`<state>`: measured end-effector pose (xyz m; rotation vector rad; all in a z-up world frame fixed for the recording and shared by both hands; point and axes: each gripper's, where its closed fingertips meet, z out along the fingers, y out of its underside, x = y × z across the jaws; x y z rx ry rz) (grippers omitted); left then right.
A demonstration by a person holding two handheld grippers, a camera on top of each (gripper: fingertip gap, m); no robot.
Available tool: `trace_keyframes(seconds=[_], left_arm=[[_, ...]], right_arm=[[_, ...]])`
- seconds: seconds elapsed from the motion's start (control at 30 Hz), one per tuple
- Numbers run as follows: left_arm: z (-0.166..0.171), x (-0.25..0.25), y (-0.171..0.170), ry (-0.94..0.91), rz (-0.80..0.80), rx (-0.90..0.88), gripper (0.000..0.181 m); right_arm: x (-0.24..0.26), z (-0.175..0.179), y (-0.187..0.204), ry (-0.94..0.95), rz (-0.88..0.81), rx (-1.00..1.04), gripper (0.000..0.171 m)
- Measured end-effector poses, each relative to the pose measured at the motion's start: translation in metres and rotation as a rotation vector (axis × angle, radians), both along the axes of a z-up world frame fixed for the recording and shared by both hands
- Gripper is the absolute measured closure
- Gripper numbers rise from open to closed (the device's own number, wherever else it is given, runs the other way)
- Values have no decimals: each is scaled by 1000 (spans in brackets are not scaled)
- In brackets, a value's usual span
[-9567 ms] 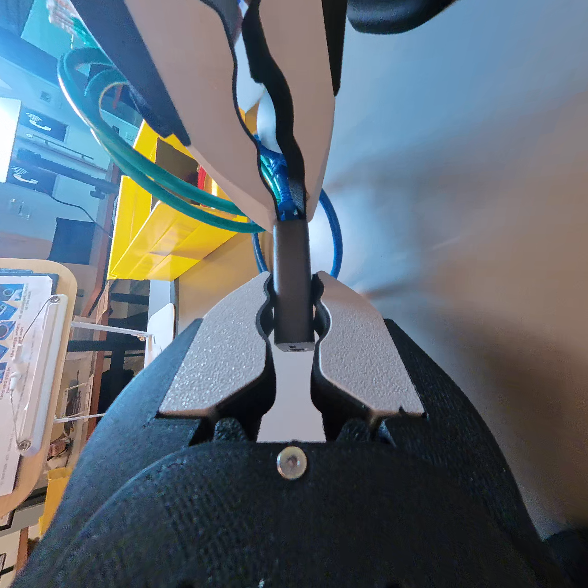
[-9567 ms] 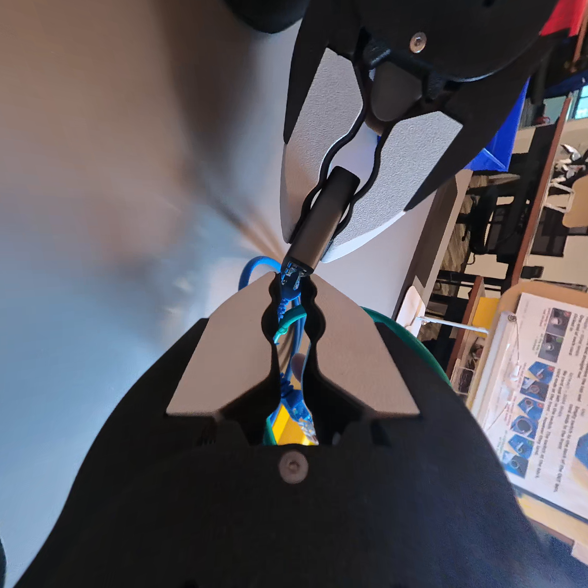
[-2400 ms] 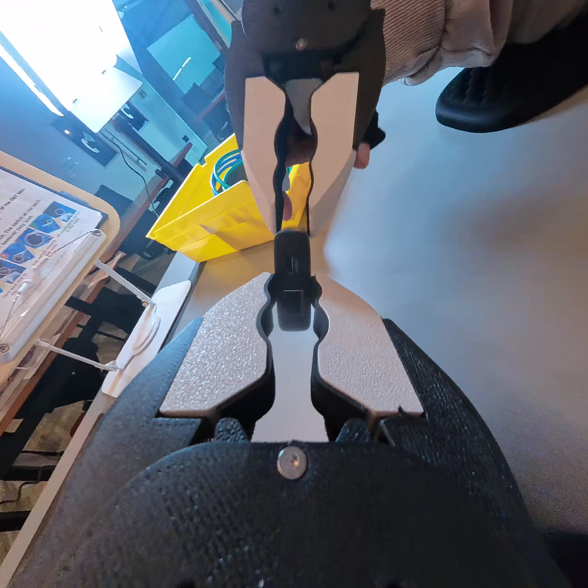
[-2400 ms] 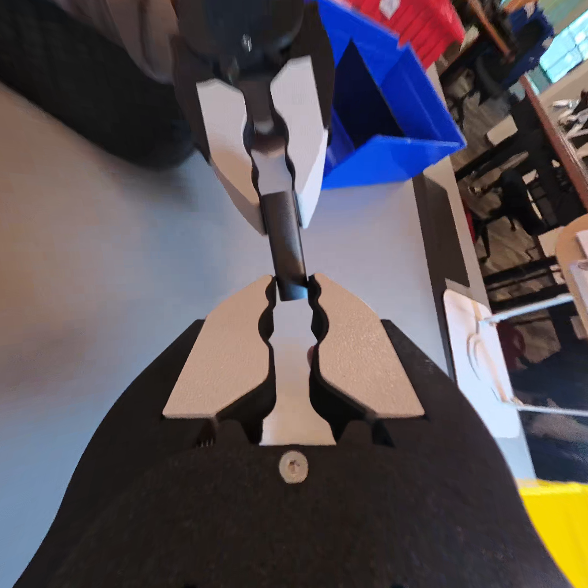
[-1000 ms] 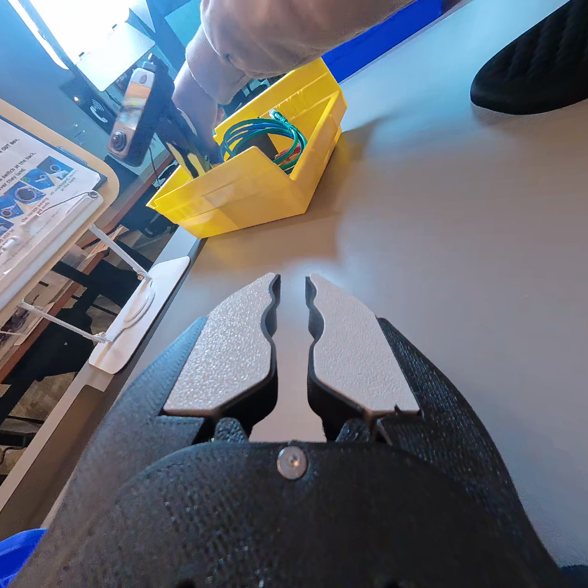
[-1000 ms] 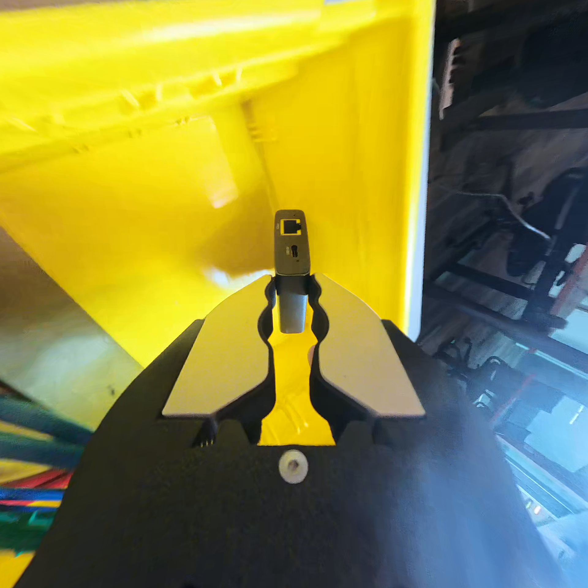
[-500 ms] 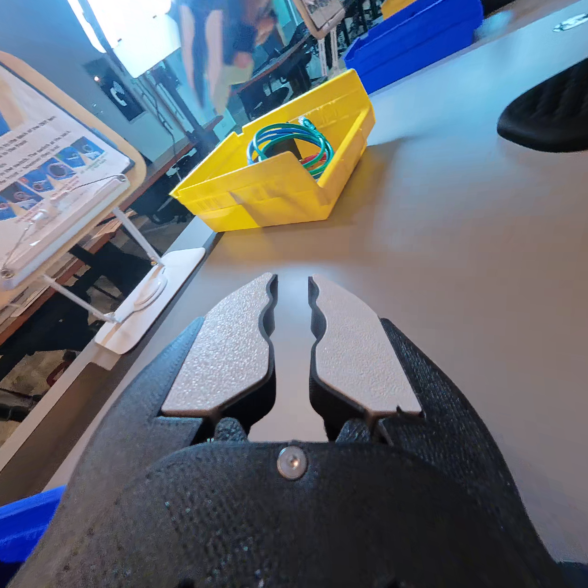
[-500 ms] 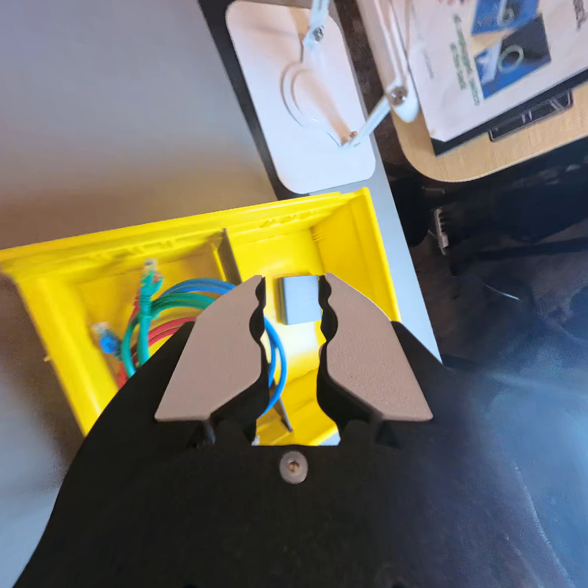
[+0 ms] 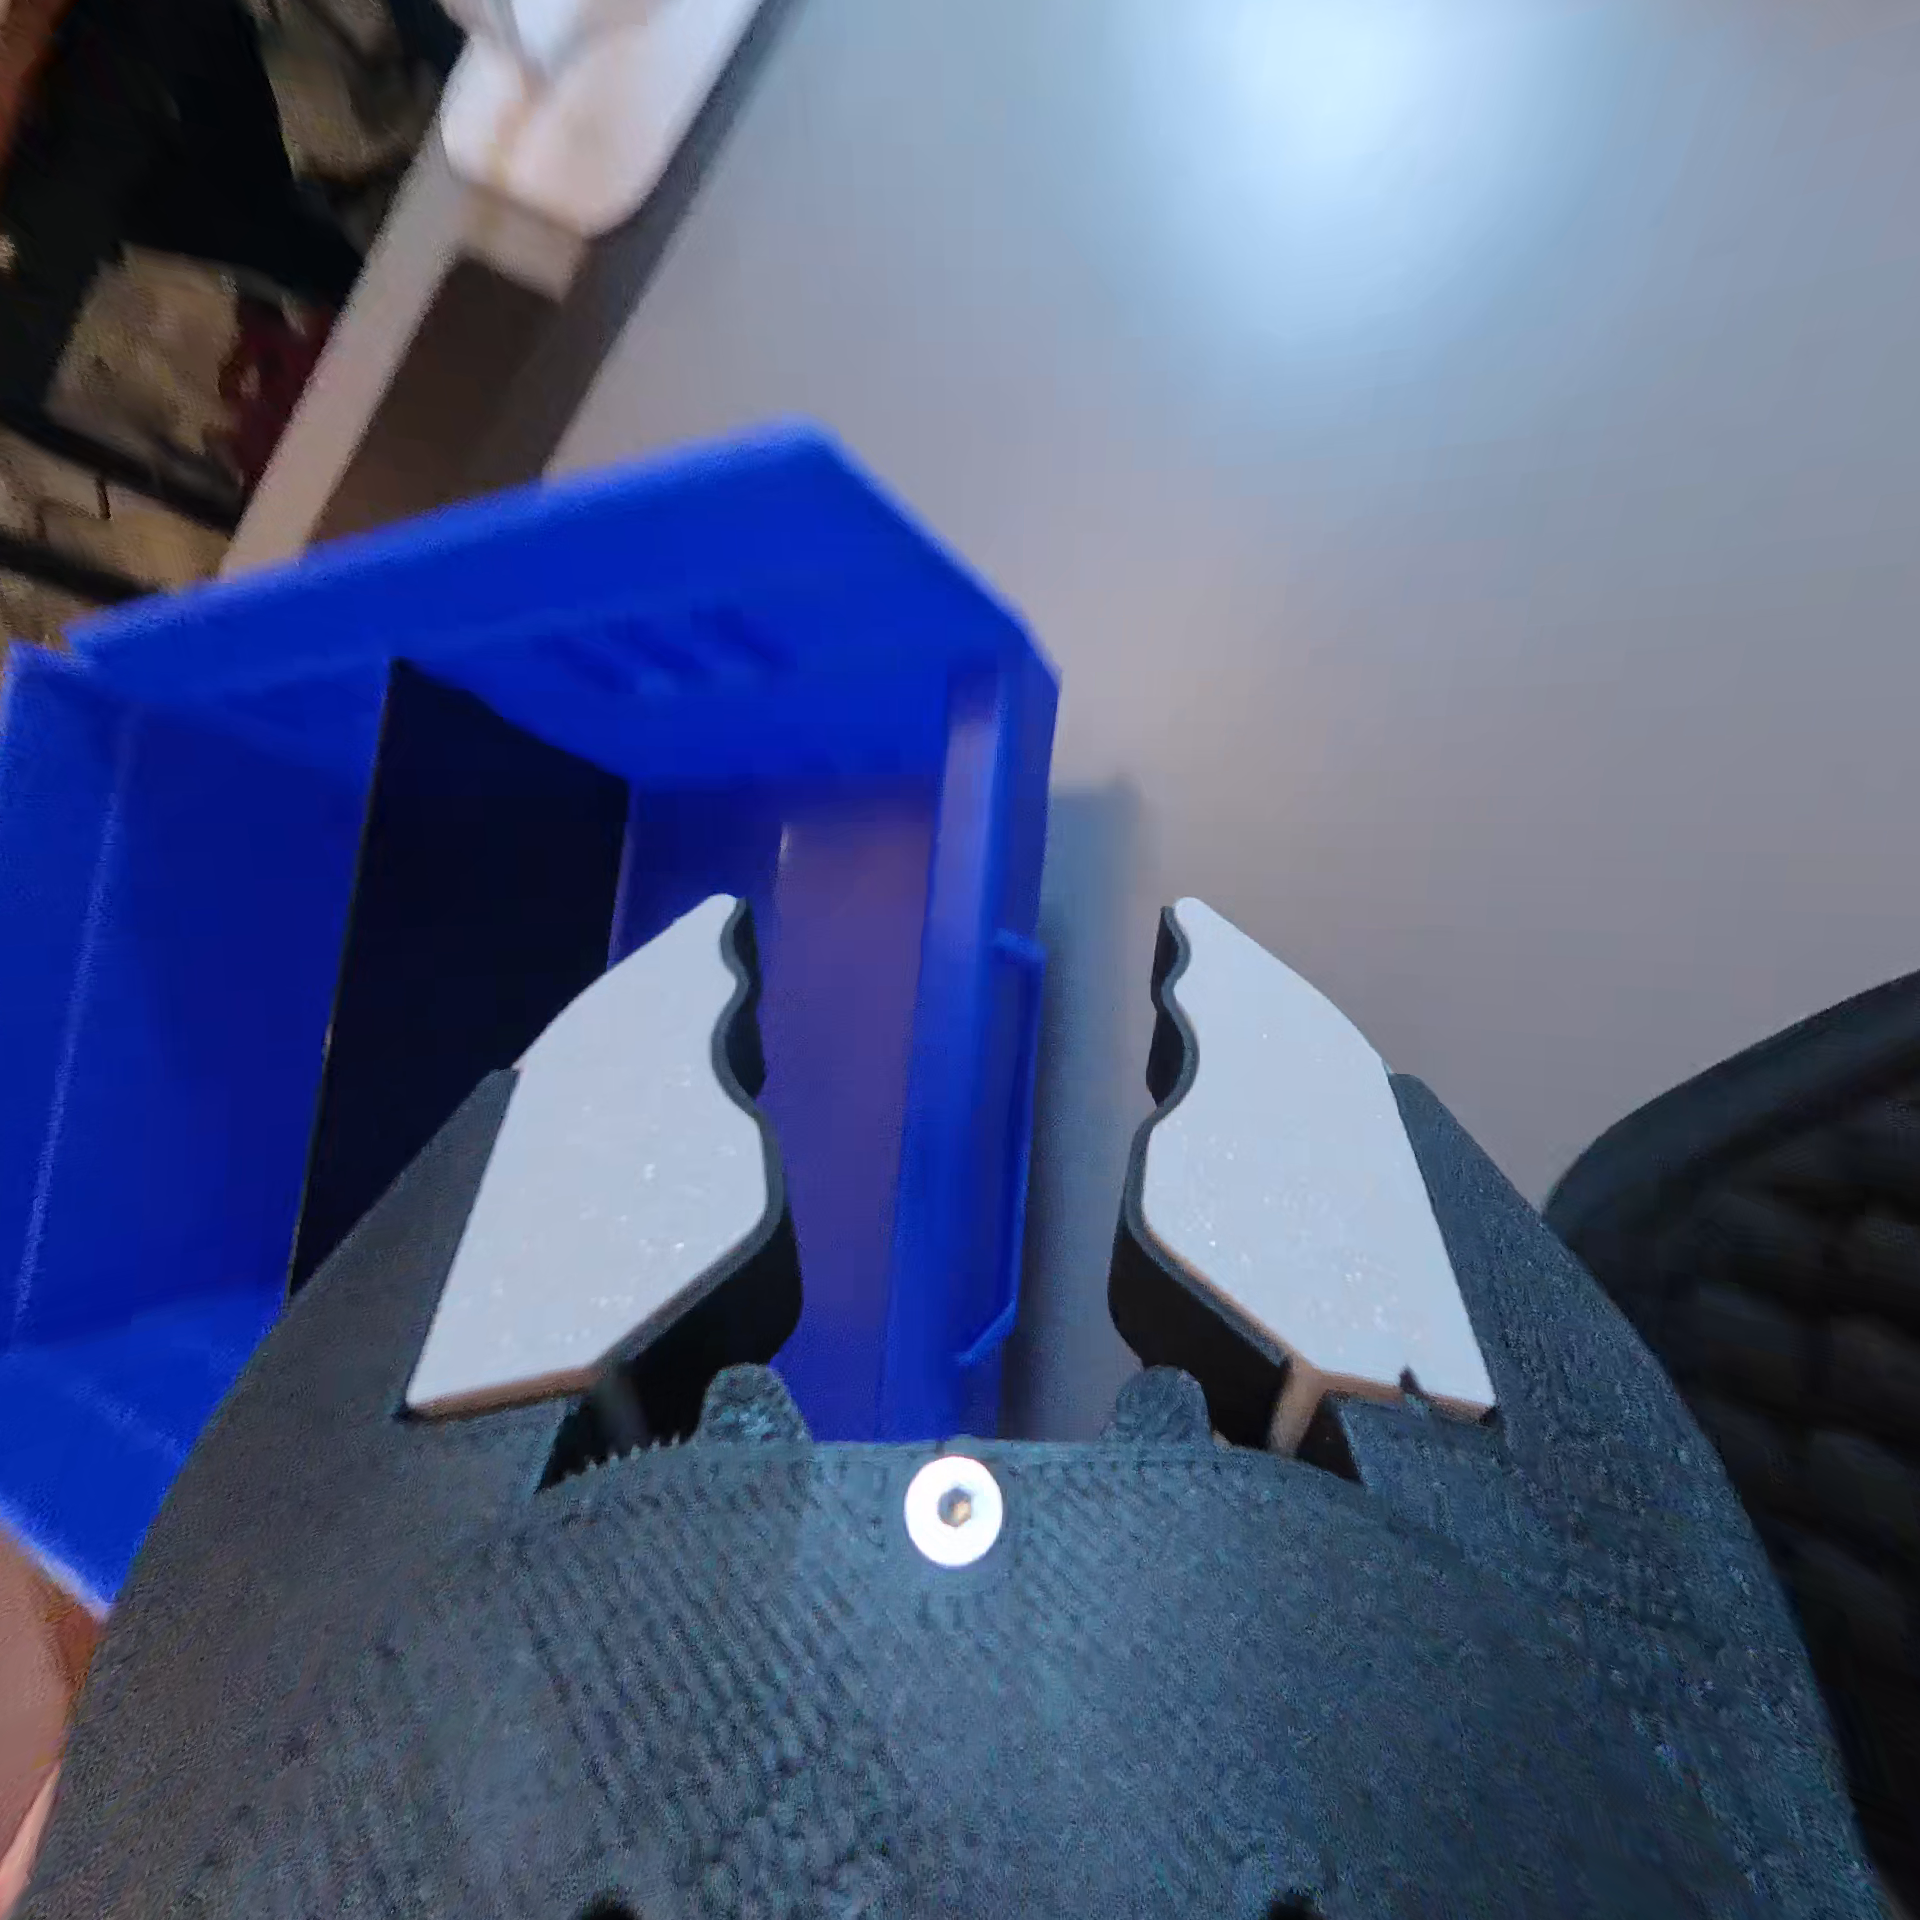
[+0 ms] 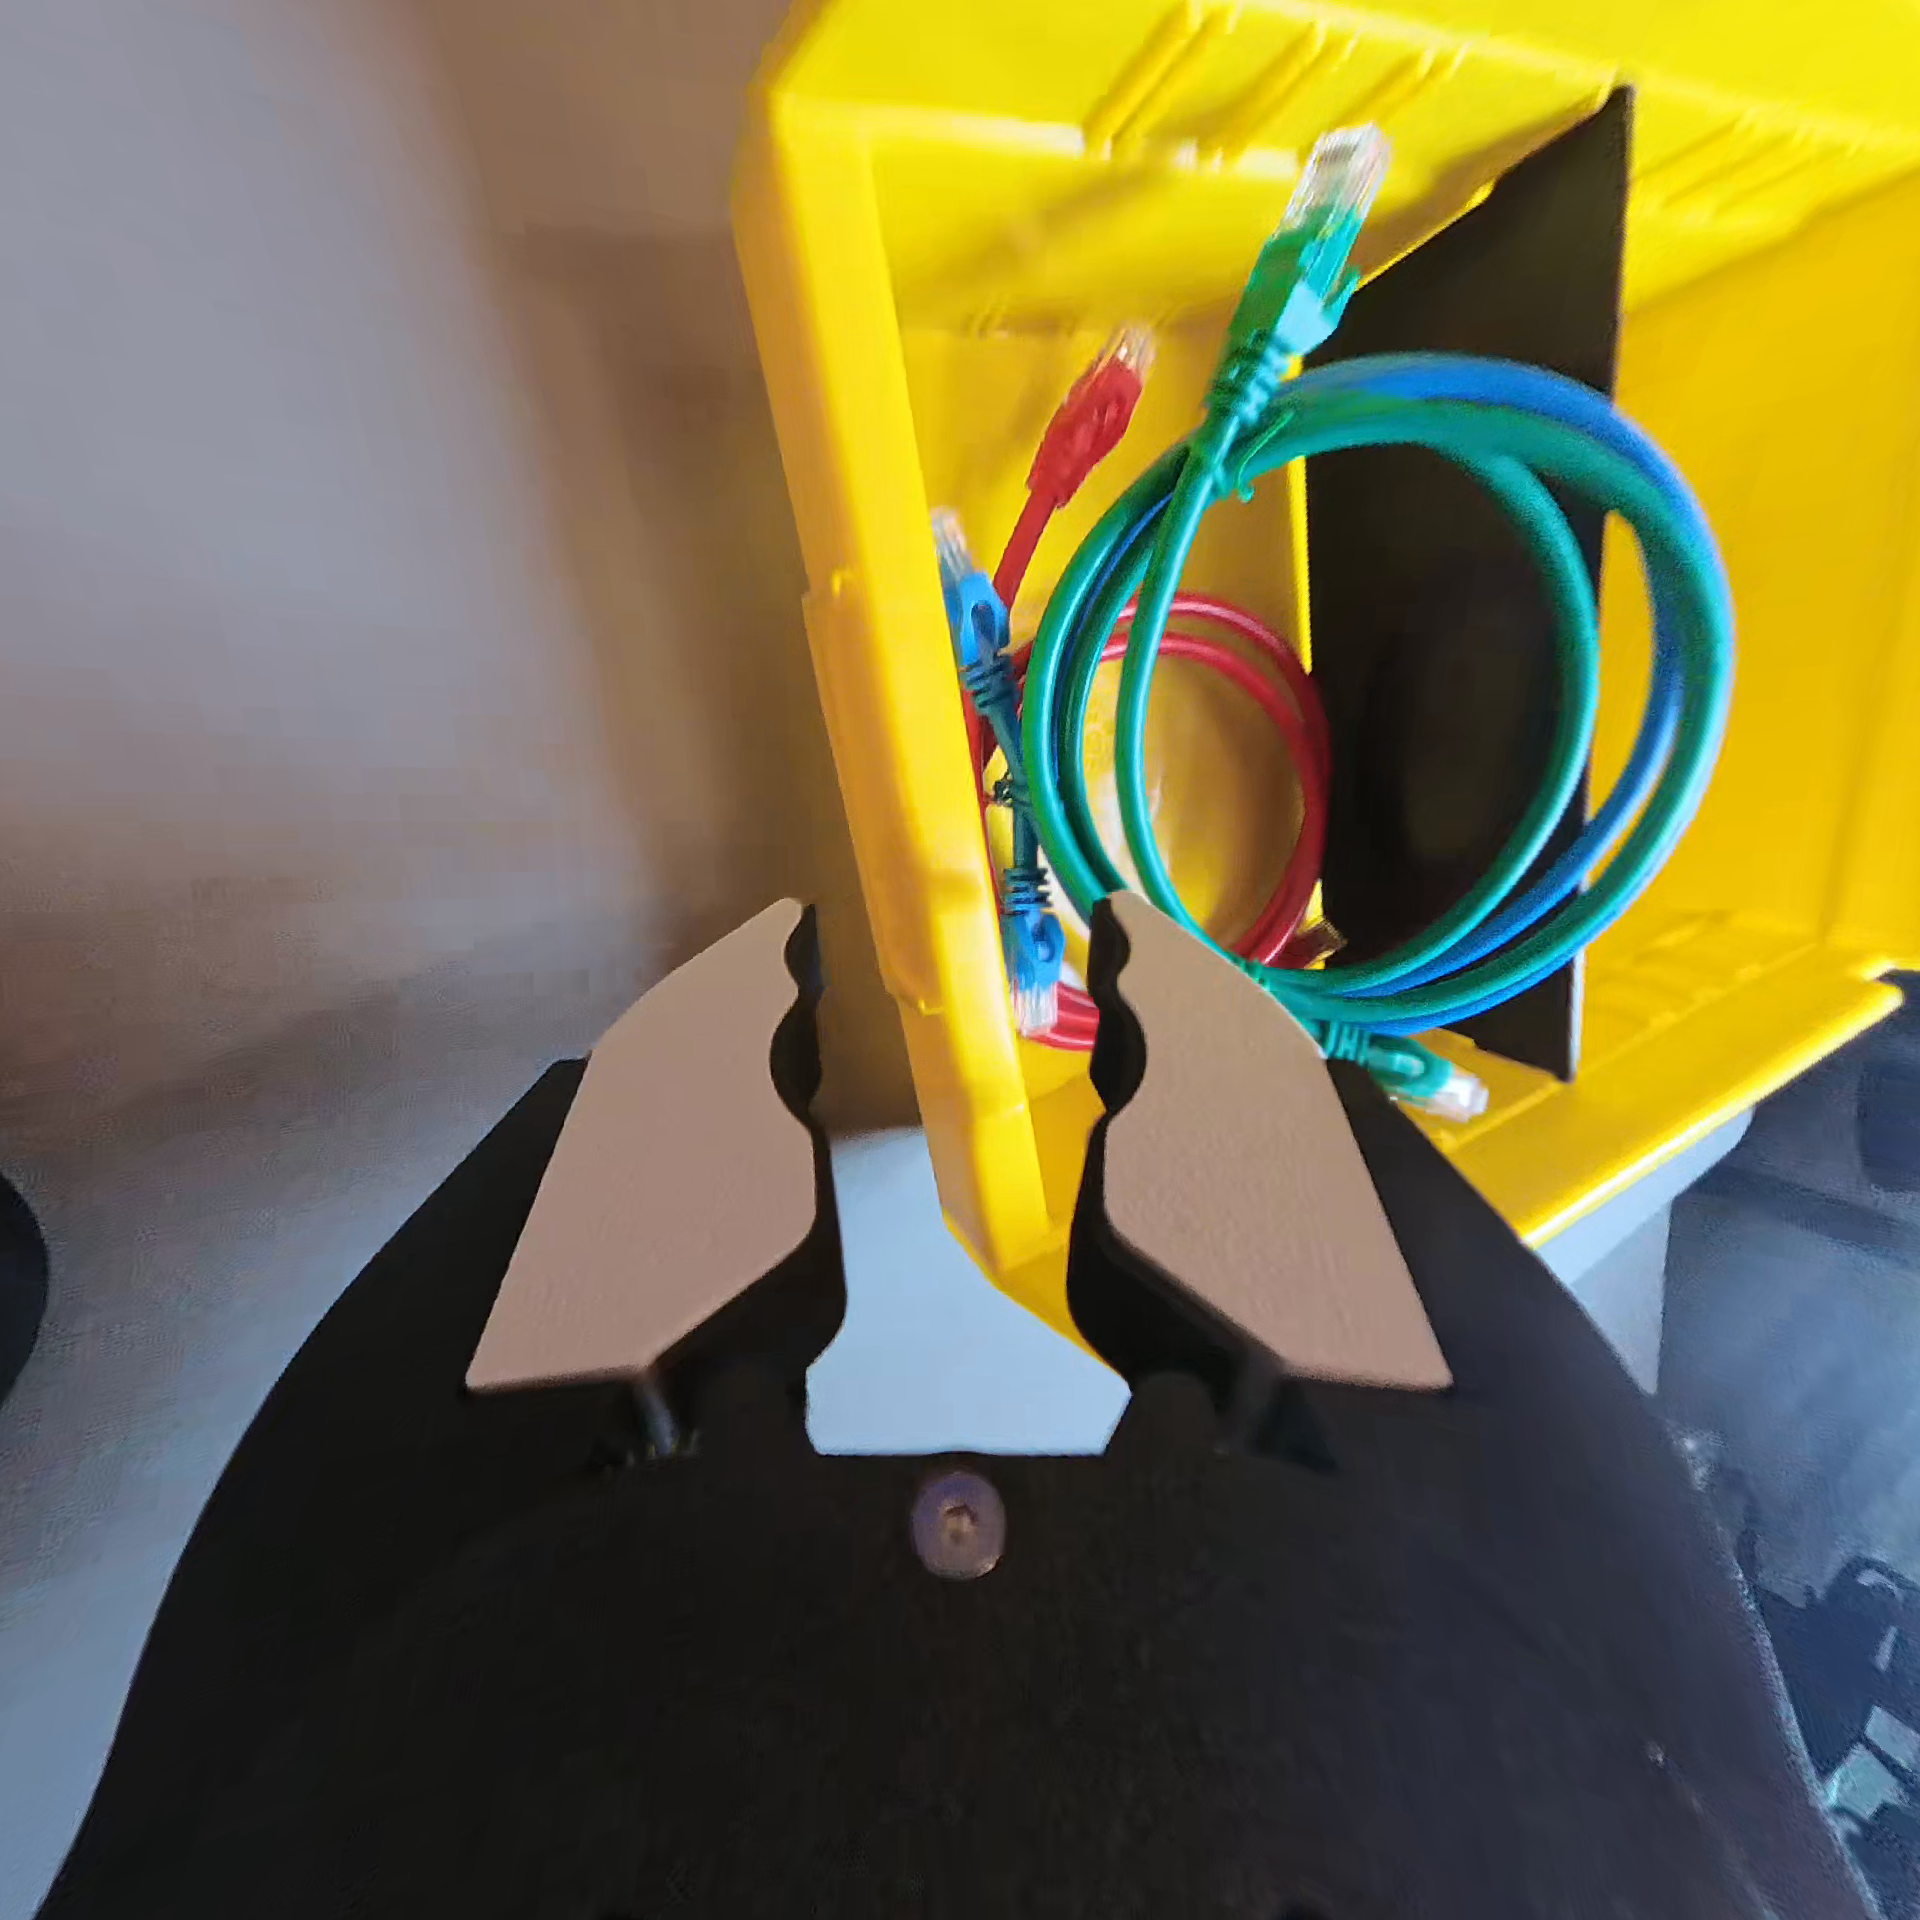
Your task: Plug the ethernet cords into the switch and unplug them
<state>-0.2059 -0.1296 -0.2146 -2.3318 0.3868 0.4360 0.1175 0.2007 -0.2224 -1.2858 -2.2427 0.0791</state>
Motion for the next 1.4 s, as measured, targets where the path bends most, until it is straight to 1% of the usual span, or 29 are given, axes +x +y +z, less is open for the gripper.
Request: trace_keyframes(seconds=[0.1, 0.13, 0.17, 0.23, 0.27, 0.37, 0.43, 0.53, 0.67, 0.77, 0.83, 0.87, 0.93, 0.97, 1.03, 1.07, 1.1, 1.13, 1.17, 1.23, 1.3, 1.33, 1.4], left_arm=[[-28, -19, -17, 68, 45, -142, 108], [-35, -22, -20, 86, 46, -173, 112], [-40, -26, -21, 108, 47, -198, 120], [-48, -28, -22, 137, 19, -238, 147], [-50, -28, -21, 151, 0, -240, 150], [-50, -28, -16, 189, -37, -244, 151], [-50, -21, -10, 203, -88, -236, 151], [-49, -1, 5, 216, -182, -221, 151], [-43, 28, 37, 240, -308, -201, 150], [-35, 46, 66, 275, -386, -177, 150], [-29, 53, 85, 321, -431, -136, 150], [-27, 56, 92, 337, -449, -115, 150], [-26, 59, 100, 388, -487, -77, 149], [-26, 59, 102, 420, -497, -59, 148], [-26, 57, 98, 446, -485, -45, 139], [-24, 60, 94, 419, -466, -40, 135], [-18, 69, 92, 370, -456, -8, 138], [-6, 84, 91, 305, -461, 61, 143], [10, 103, 91, 225, -469, 139, 146], [38, 142, 95, 30, -474, 254, 146], [53, 180, 107, -211, -472, 300, 143], [55, 194, 119, -305, -448, 303, 142], [48, 206, 148, -376, -371, 297, 128]], right_arm=[[-1, -12, 3, -33, -12, 17, 118], [-4, -14, 5, -46, -8, 52, 118], [-7, -17, 6, -60, 2, 82, 118], [-14, -24, 3, -78, 19, 95, 120], [-17, -27, 3, -86, 29, 102, 123], [-20, -37, 1, -122, 75, 142, 142], [-23, -36, -2, -90, 95, 163, 142], [-21, -36, -18, -67, 144, 116, 142], [-16, -36, -41, -57, 215, 122, 142], [-17, -35, -56, -27, 220, 132, 141], [-21, -28, -66, 34, 210, 141, 140], [-23, -19, -77, 102, 205, 89, 140], [-25, 12, -97, 279, 189, -48, 140], [-23, 29, -99, 375, 166, -79, 140], [-12, 61, -85, 556, 76, -83, 140], [-4, 71, -74, 625, 15, -80, 140], [7, 78, -60, 678, -52, -77, 139], [17, 80, -45, 713, -126, -82, 136], [27, 78, -30, 731, -200, -100, 133], [41, 69, -5, 765, -338, -157, 126], [47, 56, 14, 772, -438, -220, 119], [47, 47, 20, 758, -478, -270, 114], [41, 31, 23, 753, -537, -398, 113]])
